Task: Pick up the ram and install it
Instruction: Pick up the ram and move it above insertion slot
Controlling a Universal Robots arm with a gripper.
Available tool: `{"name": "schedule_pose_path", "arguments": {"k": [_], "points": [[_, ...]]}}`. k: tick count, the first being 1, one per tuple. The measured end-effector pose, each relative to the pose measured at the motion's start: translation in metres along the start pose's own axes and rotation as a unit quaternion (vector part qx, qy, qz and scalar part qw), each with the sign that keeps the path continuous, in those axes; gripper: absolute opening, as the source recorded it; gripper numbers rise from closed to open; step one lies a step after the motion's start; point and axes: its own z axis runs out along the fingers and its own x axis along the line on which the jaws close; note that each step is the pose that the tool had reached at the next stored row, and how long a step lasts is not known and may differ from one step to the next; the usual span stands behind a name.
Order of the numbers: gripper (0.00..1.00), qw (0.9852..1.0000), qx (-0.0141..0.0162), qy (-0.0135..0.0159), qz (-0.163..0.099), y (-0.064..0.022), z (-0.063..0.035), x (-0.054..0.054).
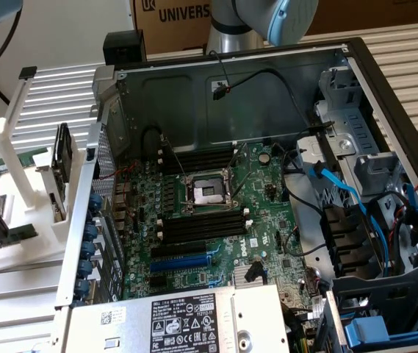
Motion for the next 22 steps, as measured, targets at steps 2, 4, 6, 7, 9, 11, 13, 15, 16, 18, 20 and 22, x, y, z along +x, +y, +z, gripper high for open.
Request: {"name": "schedule_pose_path", "arguments": {"k": [2,4,6,7,9,11,13,15,16,18,20,22], "points": [[0.12,1.0,0.0,0.0001,0.002,-0.0001,-0.0043,0.0],[0.12,1.0,0.0,0.0001,0.003,-0.0003,-0.0091,0.0],[0.12,1.0,0.0001,0.0001,0.004,-0.0004,-0.0152,0.001],[0.12,1.0,0.0001,0.0002,0.005,-0.0005,-0.0187,0.001],[0.12,1.0,0.0002,0.0002,0.005,-0.0008,-0.0265,0.001],[0.12,1.0,0.0,0.0002,0.006,-0.001,-0.0347,0.001],[0.12,1.0,0.0001,0.0002,0.006,-0.0013,-0.0439,0.001],[0.12,1.0,0.0001,0.0003,0.007,-0.0016,-0.0531,0.001],[0.12,1.0,0.0001,0.0003,0.007,-0.0017,-0.0576,0.001],[0.12,1.0,0.0002,0.0003,0.008,-0.002,-0.0666,0.001],[0.12,1.0,0.0001,0.0003,0.009,-0.0023,-0.0756,0.001],[0.12,0.9999,0.0002,0.0004,0.01,-0.0026,-0.0847,0.001]]}}
